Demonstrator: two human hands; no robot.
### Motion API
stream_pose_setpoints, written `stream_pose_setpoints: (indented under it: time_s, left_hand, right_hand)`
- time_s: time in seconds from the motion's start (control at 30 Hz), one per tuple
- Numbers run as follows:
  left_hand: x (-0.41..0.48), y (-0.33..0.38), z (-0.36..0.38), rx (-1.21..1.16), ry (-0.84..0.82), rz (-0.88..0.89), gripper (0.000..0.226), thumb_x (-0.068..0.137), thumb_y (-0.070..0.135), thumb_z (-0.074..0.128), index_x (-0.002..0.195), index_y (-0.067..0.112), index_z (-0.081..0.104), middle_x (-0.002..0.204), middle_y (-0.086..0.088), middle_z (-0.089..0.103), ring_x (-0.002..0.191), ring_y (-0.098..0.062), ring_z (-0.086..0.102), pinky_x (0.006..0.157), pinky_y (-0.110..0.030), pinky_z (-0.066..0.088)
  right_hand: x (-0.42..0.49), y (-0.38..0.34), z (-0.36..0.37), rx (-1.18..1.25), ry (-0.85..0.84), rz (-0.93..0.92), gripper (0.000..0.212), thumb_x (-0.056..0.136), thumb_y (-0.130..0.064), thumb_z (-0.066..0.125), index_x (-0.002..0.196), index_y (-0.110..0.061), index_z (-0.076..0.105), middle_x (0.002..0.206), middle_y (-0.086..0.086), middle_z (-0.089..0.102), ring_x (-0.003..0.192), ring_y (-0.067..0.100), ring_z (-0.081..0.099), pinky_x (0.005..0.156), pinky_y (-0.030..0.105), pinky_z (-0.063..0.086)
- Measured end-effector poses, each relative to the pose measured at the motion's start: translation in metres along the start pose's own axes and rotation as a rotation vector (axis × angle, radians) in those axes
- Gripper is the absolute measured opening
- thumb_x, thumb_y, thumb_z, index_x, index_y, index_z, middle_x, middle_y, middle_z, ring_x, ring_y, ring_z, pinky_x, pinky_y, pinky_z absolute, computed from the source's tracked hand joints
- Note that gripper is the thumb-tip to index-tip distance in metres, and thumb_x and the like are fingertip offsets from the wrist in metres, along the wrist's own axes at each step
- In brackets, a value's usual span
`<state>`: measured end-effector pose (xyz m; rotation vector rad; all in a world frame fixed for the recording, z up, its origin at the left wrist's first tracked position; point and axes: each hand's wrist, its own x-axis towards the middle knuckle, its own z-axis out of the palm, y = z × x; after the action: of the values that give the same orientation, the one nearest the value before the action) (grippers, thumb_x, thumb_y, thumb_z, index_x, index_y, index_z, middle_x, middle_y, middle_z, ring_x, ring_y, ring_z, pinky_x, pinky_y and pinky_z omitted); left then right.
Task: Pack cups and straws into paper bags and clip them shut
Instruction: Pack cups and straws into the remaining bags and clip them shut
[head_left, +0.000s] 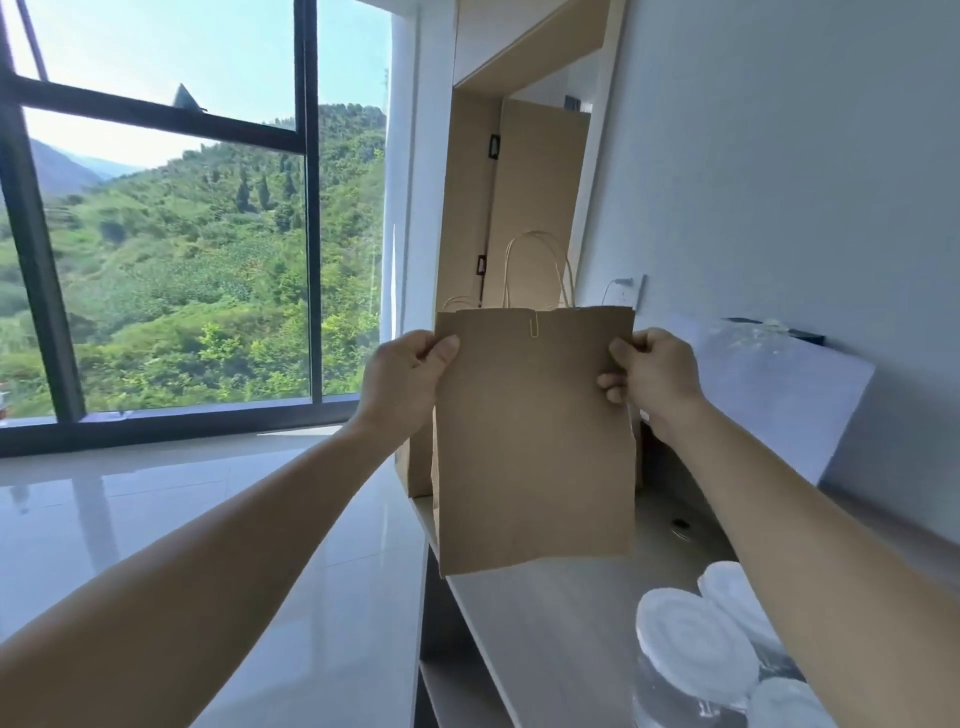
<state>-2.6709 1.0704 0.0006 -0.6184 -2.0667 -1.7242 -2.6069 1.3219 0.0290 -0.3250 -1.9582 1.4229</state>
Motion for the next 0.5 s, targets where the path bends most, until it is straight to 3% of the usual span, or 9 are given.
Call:
stream_pose_setpoints:
  time_s: [0.07,0.17,0.3,0.4,0.5]
  left_hand:
    - [0.017,-0.028,0.0,0.035,-0.042,-0.004,0.033,0.096,0.032,0.062,0.083,0.002,0.07,0.072,-0.016,0.062,0.062,-0.011,0.051,0.059,-0.025,0.041]
    - [0.037,-0.063,-0.005,0.123,-0.107,0.011,0.036,0.096,0.03,0.062,0.062,0.018,0.062,0.057,0.003,0.055,0.052,-0.005,0.045,0.051,-0.014,0.034]
    - [0.058,-0.106,-0.01,0.164,-0.21,-0.013,0.034,0.096,0.03,0.062,0.071,0.008,0.067,0.073,-0.016,0.066,0.063,-0.015,0.052,0.058,-0.025,0.038]
    - [0.07,-0.13,-0.01,0.195,-0.204,-0.042,0.037,0.096,0.03,0.062,0.066,0.007,0.062,0.073,-0.018,0.064,0.061,-0.017,0.051,0.057,-0.027,0.036]
    - [0.077,-0.146,-0.009,0.228,-0.203,-0.05,0.036,0.096,0.03,0.062,0.065,0.011,0.063,0.072,-0.019,0.064,0.06,-0.018,0.049,0.056,-0.03,0.037]
  right_hand:
    - [0.018,0.018,0.021,-0.01,-0.022,0.031,0.008,0.099,-0.014,0.056,0.091,-0.013,0.056,0.084,0.008,0.064,0.056,0.018,0.066,0.058,0.036,0.057]
    - [0.042,0.043,0.049,-0.068,-0.062,0.07,0.006,0.1,-0.013,0.054,0.104,-0.01,0.056,0.095,0.01,0.064,0.056,0.017,0.067,0.055,0.034,0.057]
    - [0.067,0.073,0.081,-0.141,-0.078,0.108,0.007,0.1,-0.01,0.053,0.106,-0.009,0.055,0.099,0.015,0.063,0.058,0.022,0.068,0.055,0.035,0.057]
    - [0.08,0.088,0.104,-0.164,-0.087,0.137,0.022,0.101,-0.01,0.051,0.122,-0.004,0.051,0.102,0.018,0.064,0.063,0.026,0.069,0.065,0.043,0.06]
    - [0.09,0.099,0.122,-0.184,-0.113,0.139,0.024,0.101,-0.008,0.048,0.124,-0.002,0.05,0.106,0.019,0.063,0.065,0.027,0.07,0.07,0.046,0.061]
